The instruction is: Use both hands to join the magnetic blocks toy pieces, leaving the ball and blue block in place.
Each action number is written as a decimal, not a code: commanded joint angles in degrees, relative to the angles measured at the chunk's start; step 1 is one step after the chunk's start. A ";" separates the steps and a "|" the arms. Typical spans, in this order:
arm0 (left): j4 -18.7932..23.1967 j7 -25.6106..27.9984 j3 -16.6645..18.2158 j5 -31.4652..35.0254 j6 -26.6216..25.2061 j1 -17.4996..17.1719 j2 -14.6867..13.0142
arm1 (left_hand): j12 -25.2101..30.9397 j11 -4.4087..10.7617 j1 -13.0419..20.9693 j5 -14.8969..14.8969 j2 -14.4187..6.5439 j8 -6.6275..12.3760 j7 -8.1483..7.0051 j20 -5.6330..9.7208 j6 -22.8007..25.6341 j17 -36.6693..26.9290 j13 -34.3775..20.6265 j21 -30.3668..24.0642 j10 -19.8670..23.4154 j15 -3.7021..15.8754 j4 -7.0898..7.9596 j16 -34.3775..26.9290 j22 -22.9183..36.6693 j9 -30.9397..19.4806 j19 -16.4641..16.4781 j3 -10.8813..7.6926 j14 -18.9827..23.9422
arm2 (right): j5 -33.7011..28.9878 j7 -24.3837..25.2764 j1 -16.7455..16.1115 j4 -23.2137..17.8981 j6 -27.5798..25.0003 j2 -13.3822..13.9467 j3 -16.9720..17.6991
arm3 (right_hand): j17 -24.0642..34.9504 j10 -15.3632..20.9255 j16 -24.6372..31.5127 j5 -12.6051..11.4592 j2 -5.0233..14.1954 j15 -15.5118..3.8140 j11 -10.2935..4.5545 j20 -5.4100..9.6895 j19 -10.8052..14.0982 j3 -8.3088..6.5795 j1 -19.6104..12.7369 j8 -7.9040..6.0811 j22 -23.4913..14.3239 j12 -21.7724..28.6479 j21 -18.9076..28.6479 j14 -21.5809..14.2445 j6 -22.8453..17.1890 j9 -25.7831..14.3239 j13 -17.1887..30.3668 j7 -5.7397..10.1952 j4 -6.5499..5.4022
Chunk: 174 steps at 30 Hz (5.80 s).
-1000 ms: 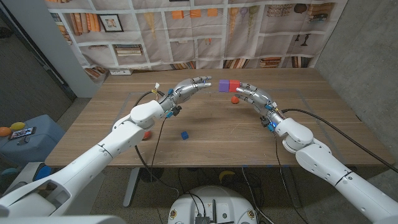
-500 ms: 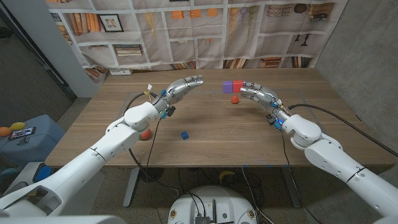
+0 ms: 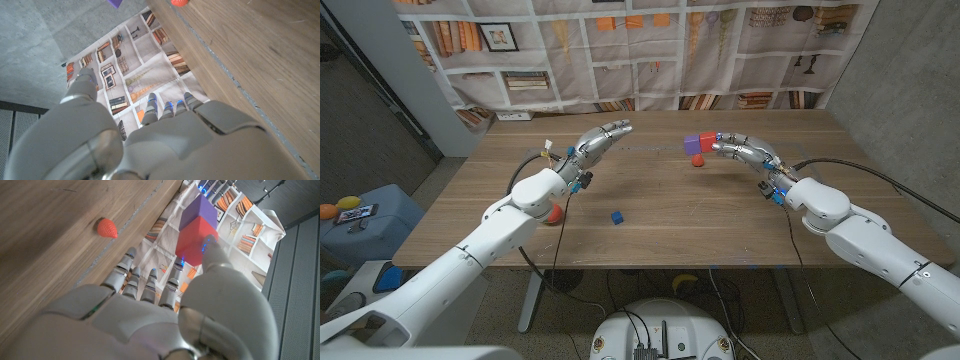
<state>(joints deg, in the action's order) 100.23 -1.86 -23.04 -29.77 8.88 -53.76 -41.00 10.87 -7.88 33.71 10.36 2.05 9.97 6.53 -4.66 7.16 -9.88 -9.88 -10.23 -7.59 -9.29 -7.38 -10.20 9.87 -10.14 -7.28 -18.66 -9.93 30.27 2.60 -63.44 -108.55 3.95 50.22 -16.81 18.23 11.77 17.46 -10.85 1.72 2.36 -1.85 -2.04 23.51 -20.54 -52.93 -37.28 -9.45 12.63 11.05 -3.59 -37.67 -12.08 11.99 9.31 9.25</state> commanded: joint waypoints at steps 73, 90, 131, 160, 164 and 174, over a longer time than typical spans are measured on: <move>-3.86 9.82 3.33 -2.15 1.50 -5.38 4.21 | 0.18 11.97 -15.28 0.25 -8.86 0.42 -10.17 4.93 -0.98 0.12 0.09 -1.46 4.83 9.10 3.94 -0.27 -0.01 0.28 8.01 0.47 4.29 | -47.07 -12.41 22.45 -21.16 -47.53 12.99 -22.83 | 0.44 1.44 0.62 -0.32 3.23 -1.01 -0.50 0.39 0.33 0.99 -2.34 -1.85 -0.31 -0.03 0.05 -1.64 -8.79 -1.25 0.14 3.36 -0.09; -4.12 9.14 3.30 -2.29 2.56 -5.64 4.33 | 0.19 11.66 -15.74 0.31 -9.32 0.50 -10.28 5.06 -0.50 0.16 0.09 -1.23 5.24 8.97 3.73 -0.16 -0.04 0.29 8.03 0.17 4.50 | -58.67 -21.53 26.36 -19.69 -52.21 8.69 -29.24 | 0.49 1.56 0.68 -0.17 3.08 -1.03 -0.48 0.19 0.36 1.23 -2.27 -1.99 -0.30 -0.06 0.05 -1.78 -8.81 -1.48 0.14 3.38 -0.07; -5.06 8.80 3.69 -3.70 4.32 -6.46 5.55 | 0.10 11.56 -16.59 0.43 -10.24 0.45 -9.64 4.99 -0.05 0.19 0.09 -0.95 5.81 8.87 3.25 -0.08 -0.07 0.28 8.19 -0.64 5.02 | -70.95 -31.14 27.49 -15.79 -53.31 3.36 -32.58 | 0.60 0.87 0.59 0.22 2.31 -0.57 -0.26 -0.27 0.32 2.14 -1.48 -1.25 -0.31 -0.48 0.01 -1.82 -6.02 -1.99 0.18 3.30 -0.17; -5.70 8.65 3.78 -4.58 4.37 -6.54 5.96 | 0.10 10.90 -17.42 0.60 -11.41 0.41 -8.95 4.77 0.12 0.14 0.09 -0.93 6.33 8.31 3.43 -0.11 -0.05 0.24 8.55 -1.64 5.54 | -74.88 -36.31 27.19 -15.21 -51.68 1.62 -31.71 | 0.59 -3.66 -0.57 0.61 -1.22 1.20 2.27 -1.78 -0.75 4.40 1.16 3.22 -0.34 -1.60 -0.26 -0.46 6.49 -2.12 0.40 1.87 -0.37; -5.85 8.72 3.78 -4.61 4.45 -6.54 6.06 | 0.09 10.84 -17.49 0.61 -11.50 0.41 -8.84 4.79 0.13 0.14 0.09 -0.93 6.36 8.29 3.45 -0.12 -0.05 0.24 8.60 -1.75 5.60 | -74.97 -36.48 26.91 -15.40 -51.35 1.57 -31.34 | 0.56 -5.35 -1.00 0.42 -2.03 1.57 2.74 -2.05 -1.27 4.83 1.78 4.15 -0.35 -1.93 -0.35 0.18 8.66 -1.84 0.44 1.27 -0.43; -6.24 8.62 3.80 -4.79 4.69 -6.63 6.20 | 0.09 10.75 -17.66 0.64 -11.66 0.40 -8.70 4.77 0.16 0.14 0.09 -0.90 6.51 8.23 3.48 -0.10 -0.05 0.23 8.62 -2.04 5.71 | -74.11 -37.50 26.79 -15.12 -50.16 1.44 -30.60 | 0.57 -9.83 -2.35 -0.33 -3.58 3.42 4.08 -2.85 -3.10 5.73 3.86 7.17 -0.37 -2.15 -0.46 2.27 15.72 -1.12 0.56 -0.75 -0.86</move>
<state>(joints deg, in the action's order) 94.39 6.90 -19.18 -34.35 13.39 -60.39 -34.93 11.03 2.75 16.30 10.63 -9.51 10.19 -2.54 -0.10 7.07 -9.62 -9.61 -11.18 -1.23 -1.13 -3.81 -10.38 9.75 -9.89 0.85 -20.19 -4.39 -44.17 -33.79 -36.47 -123.75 -47.21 51.90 -48.09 18.60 2.88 15.46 -10.67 -1.32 5.24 1.85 -4.71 20.83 -15.18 -49.39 -30.72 -9.77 10.58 10.59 -1.94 -23.56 -13.30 12.40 9.01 8.62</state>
